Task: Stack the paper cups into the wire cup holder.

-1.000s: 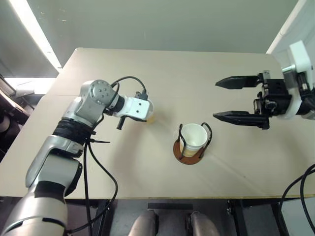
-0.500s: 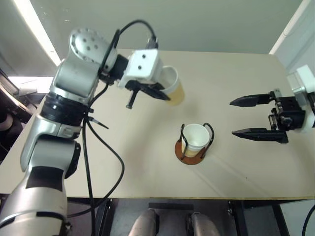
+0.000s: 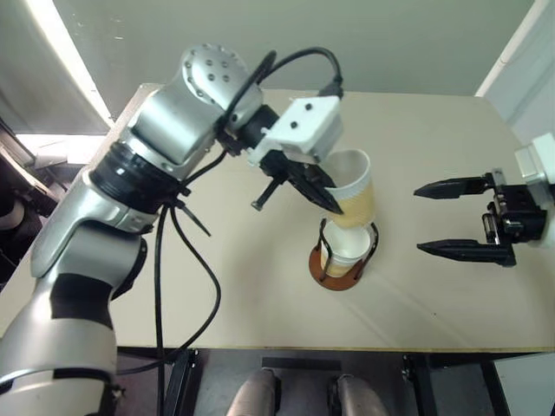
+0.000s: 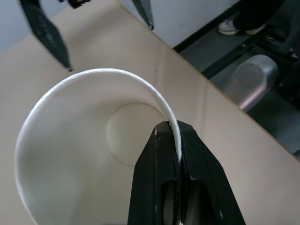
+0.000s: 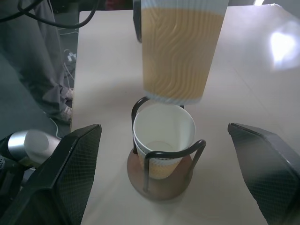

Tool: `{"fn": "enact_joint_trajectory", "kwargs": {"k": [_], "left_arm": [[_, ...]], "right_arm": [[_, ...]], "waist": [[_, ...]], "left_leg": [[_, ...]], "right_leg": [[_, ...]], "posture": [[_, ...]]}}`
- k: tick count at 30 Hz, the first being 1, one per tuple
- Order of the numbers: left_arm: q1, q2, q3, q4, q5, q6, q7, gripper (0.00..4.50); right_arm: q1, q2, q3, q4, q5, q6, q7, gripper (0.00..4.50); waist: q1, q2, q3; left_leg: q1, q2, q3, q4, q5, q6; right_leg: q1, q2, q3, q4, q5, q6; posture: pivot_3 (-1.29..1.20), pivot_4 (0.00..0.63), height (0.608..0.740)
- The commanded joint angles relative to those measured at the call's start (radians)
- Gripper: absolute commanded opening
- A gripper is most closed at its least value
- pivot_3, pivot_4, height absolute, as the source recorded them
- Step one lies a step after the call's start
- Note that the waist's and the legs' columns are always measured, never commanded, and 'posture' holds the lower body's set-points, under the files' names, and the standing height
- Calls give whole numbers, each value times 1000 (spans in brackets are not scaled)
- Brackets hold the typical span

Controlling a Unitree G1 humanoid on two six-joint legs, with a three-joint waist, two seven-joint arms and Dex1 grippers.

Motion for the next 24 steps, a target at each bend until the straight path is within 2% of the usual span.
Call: {"fn": "enact_joint_trajectory", "kwargs": {"k": [1, 8, 16, 24], "left_arm": [[-29, 16, -30, -8, -19, -40, -32, 14], [-19, 30, -89, 34, 15, -121, -32, 14], [-10, -21, -79, 58, 28, -118, -32, 14], [7, -21, -122, 45, 70, -161, -32, 14]], "right_arm": [[8, -24, -71, -33, 14, -2, -17, 4500], [36, -21, -95, -53, 23, 5, -38, 4500], [41, -12, -92, -74, 44, 13, -60, 4500], [59, -19, -104, -91, 61, 17, -67, 4500]], "waist": [[0, 0, 0], [1, 0, 0], [1, 0, 0], [1, 0, 0]], "left_leg": [[0, 0, 0, 0, 0, 0], [0, 0, 0, 1, 0, 0], [0, 0, 0, 2, 0, 1], [0, 0, 0, 2, 0, 1]], "right_leg": [[0, 0, 0, 0, 0, 0], [0, 0, 0, 0, 0, 0], [1, 0, 0, 0, 0, 0], [1, 0, 0, 0, 0, 0]], "posture": [[0, 150, 740], [0, 150, 740], [0, 150, 740], [0, 150, 740]]}}
